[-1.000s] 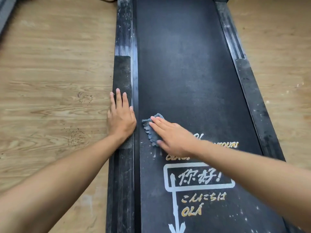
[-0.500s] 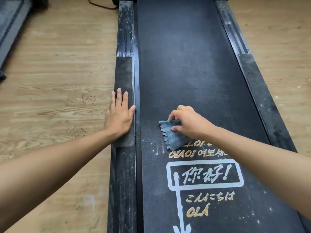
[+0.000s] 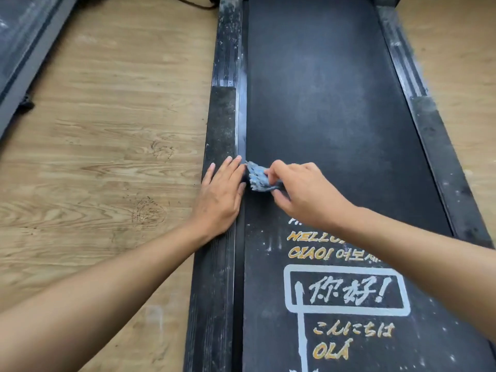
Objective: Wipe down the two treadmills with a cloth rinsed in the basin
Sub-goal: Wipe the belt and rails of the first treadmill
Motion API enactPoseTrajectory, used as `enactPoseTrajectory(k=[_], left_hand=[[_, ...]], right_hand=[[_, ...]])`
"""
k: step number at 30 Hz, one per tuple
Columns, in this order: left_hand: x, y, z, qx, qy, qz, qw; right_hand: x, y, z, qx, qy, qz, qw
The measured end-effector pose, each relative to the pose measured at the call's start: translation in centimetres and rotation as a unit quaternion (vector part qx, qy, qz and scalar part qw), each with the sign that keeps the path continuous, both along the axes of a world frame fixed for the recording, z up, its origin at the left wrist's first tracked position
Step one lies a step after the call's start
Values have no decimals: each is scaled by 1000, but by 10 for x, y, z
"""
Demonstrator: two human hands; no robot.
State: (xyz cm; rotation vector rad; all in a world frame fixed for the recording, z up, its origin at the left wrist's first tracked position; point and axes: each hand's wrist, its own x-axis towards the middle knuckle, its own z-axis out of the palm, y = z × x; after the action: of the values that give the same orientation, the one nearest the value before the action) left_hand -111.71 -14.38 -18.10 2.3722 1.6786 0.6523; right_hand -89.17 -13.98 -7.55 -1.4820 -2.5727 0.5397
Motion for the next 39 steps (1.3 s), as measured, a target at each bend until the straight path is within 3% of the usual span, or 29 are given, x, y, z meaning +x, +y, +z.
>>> enactPoseTrajectory(k=[4,10,15,19,25,30,34,37,39], left_hand=[[-2,4,-8,31,35,-11,999],[-5,5,-11,36,-11,-13,999],[-5,4,-10,32,-36,-18,999],[-5,4,-9,35,-38,-12,999],[-7,2,-9,-8,-72,-17,997],[-4,-9,11,-115,-210,5,971],[2,-1,57,-260,-315,-58,911],[6,11,81,-345,-357,-91,863],[7,15,92,-368,-407,-95,831]], right_hand=[[-11,-22,-29,-81,-6,-18,997],[-17,-39,-39,5,-17,-5,1000],[-28,-31,-48,40,75,-77,993],[-22,-31,-55,-48,89,-46,994],[-11,-26,-54,-85,166,-64,980],[-10,-38,-42,-122,290,-198,928],[-11,-41,-19,-155,421,-291,845],[-14,-35,3,-222,530,-292,765],[-14,-30,16,-239,559,-283,742]])
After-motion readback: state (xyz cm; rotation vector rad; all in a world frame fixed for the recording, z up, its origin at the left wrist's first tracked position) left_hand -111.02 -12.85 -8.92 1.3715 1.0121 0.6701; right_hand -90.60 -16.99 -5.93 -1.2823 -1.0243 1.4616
